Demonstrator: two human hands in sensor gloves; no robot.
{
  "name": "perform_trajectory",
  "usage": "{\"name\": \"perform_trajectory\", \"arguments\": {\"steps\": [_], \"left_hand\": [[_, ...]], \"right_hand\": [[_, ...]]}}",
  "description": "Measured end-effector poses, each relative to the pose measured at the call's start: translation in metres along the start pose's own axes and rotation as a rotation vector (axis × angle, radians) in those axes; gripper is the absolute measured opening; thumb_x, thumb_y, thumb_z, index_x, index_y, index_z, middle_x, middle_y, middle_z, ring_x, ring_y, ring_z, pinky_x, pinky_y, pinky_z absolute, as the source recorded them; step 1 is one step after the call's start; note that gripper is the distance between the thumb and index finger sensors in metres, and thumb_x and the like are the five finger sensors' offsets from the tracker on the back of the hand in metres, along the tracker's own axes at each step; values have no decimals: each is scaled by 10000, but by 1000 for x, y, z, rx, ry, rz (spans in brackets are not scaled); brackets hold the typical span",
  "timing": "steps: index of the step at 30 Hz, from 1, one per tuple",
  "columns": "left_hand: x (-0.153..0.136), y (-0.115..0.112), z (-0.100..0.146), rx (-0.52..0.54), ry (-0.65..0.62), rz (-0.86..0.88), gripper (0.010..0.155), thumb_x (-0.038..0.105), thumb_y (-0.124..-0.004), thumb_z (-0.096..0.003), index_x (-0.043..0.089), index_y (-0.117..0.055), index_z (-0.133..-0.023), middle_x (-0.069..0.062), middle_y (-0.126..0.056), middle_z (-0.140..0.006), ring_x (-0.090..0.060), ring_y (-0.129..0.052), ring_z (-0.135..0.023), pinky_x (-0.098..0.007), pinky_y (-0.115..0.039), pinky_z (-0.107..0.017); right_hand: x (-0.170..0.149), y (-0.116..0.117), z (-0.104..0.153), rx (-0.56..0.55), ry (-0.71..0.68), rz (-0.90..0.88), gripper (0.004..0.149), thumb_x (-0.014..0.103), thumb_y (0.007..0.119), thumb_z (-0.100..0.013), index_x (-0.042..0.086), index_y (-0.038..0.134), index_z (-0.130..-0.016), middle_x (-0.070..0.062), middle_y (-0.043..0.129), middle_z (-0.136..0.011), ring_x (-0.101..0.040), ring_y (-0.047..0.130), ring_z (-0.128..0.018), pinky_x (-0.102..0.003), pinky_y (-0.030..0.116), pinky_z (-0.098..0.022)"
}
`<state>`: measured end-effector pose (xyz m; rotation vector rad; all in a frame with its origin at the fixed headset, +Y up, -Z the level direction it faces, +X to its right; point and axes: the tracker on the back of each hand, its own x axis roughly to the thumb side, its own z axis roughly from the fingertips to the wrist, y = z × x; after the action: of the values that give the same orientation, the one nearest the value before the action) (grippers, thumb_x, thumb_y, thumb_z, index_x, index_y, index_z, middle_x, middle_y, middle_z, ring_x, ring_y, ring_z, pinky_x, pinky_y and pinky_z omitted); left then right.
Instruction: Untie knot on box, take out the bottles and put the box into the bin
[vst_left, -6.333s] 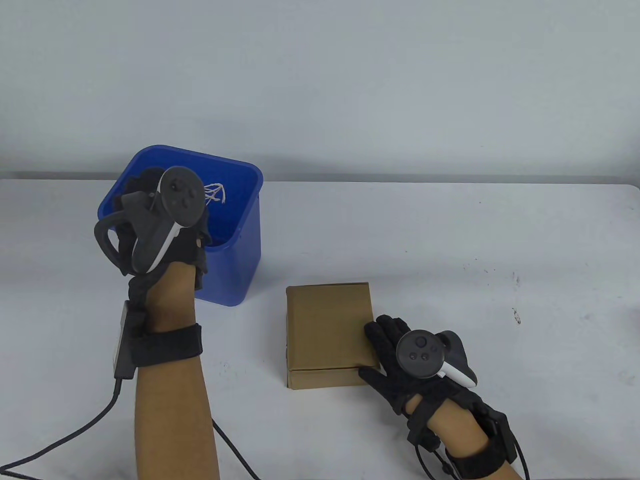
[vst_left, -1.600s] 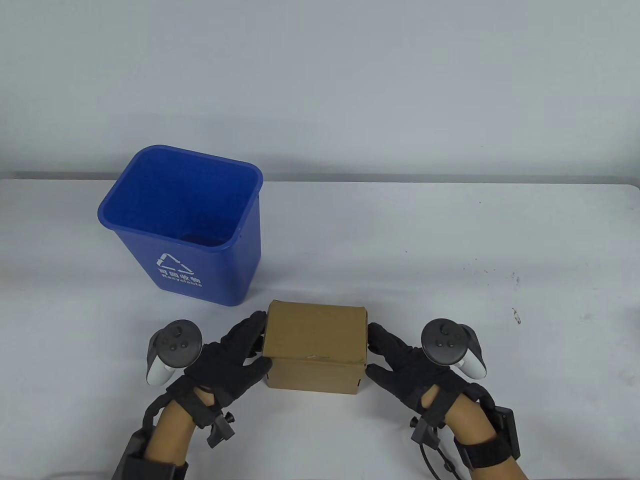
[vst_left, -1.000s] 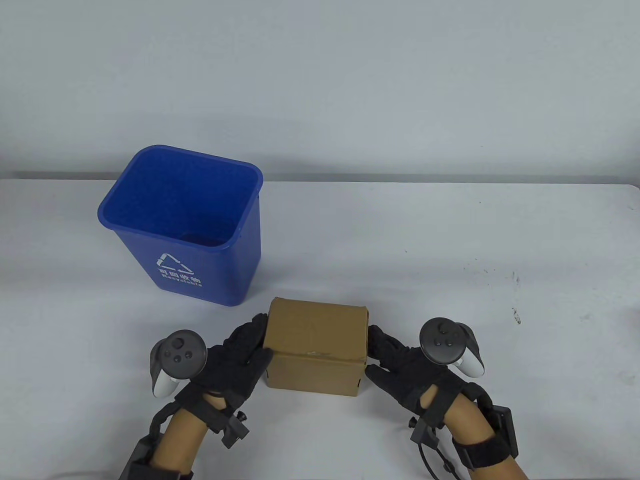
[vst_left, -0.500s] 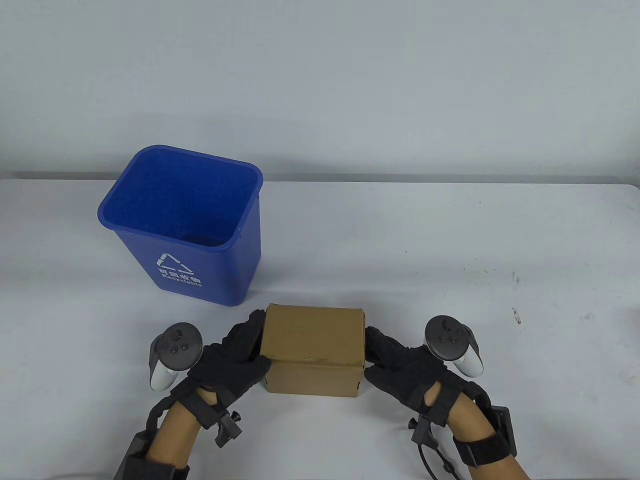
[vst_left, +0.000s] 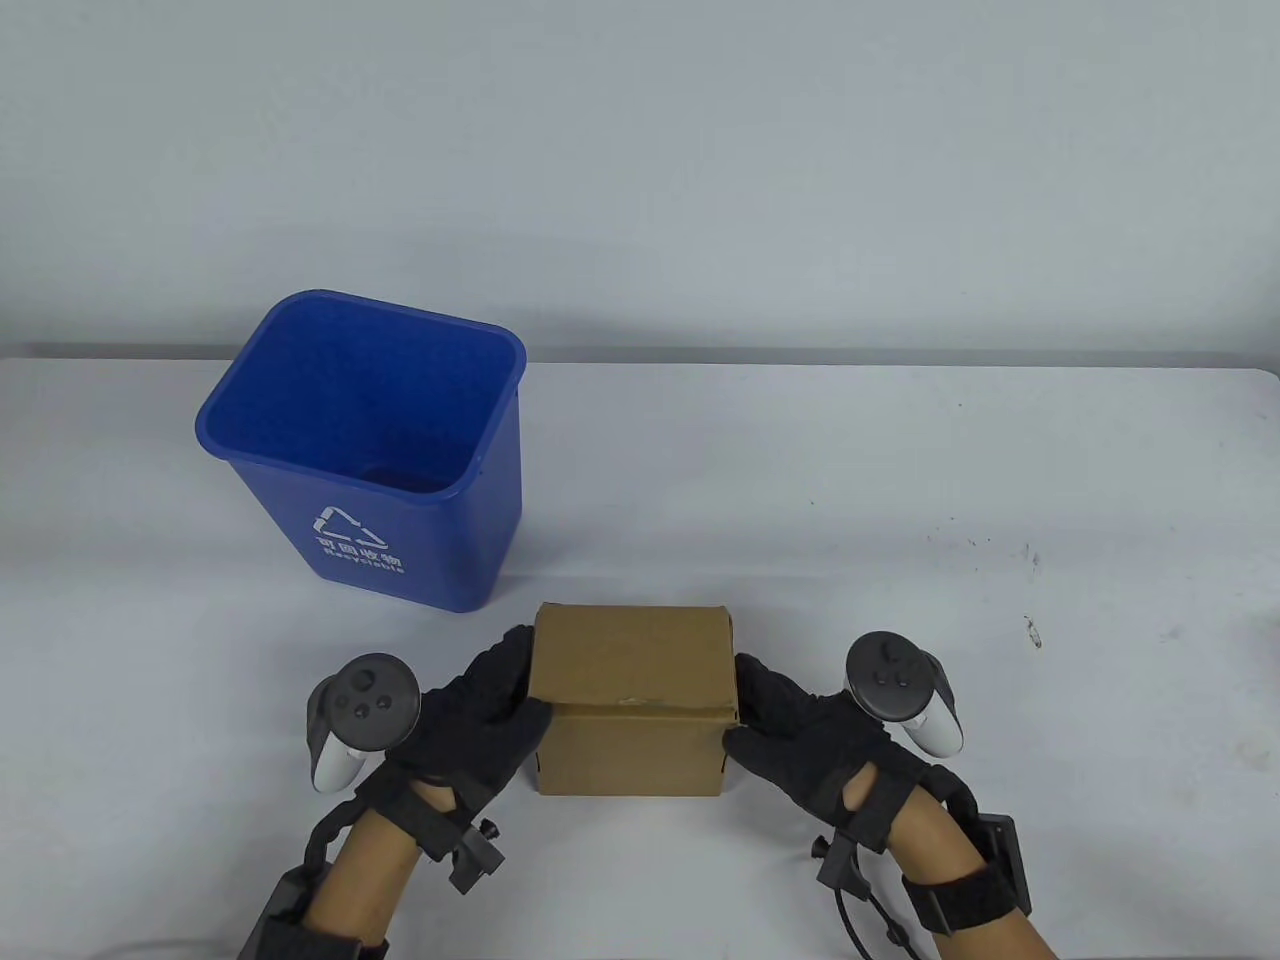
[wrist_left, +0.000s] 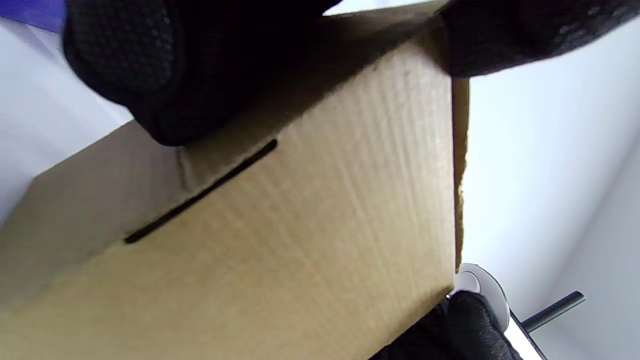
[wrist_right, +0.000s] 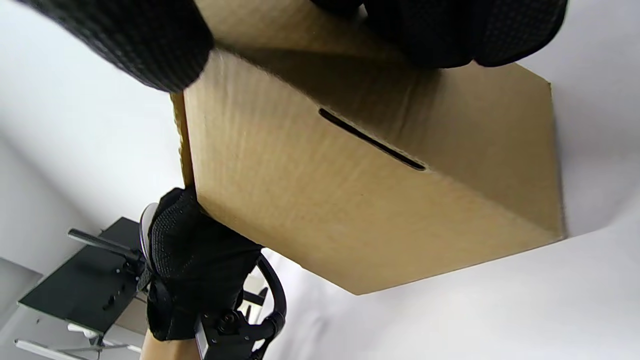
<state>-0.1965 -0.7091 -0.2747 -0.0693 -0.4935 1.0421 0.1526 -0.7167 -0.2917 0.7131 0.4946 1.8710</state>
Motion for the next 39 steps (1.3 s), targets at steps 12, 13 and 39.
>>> {"name": "perform_trajectory", "arguments": {"steps": [12,13,39], "left_hand": [[-24,2,-6,-69,60,69,989,743,-597,-499,106,-256,-1174,-194,-786,-778,-332,-1000,-421,-450,-892,-336],[-26,2,-7,-74,51,75,989,756,-592,-498,120,-260,-1179,-190,-798,-754,-310,-1010,-400,-446,-900,-328],[-15,5,-17,-123,-65,124,1091,632,-773,-483,33,-143,-1143,-262,-205,-1154,-519,-374,-1121,-714,-472,-752]], "right_hand": [[3,5,-1,-42,23,-4,888,516,697,-500,-123,293,-967,-357,391,-976,-610,622,-859,-667,607,-599],[4,6,0,-38,25,-5,888,510,695,-501,-125,283,-965,-361,379,-975,-618,618,-855,-671,599,-601],[7,8,2,-2,36,39,902,512,672,-507,-137,240,-962,-373,337,-977,-622,568,-877,-684,567,-607]]}}
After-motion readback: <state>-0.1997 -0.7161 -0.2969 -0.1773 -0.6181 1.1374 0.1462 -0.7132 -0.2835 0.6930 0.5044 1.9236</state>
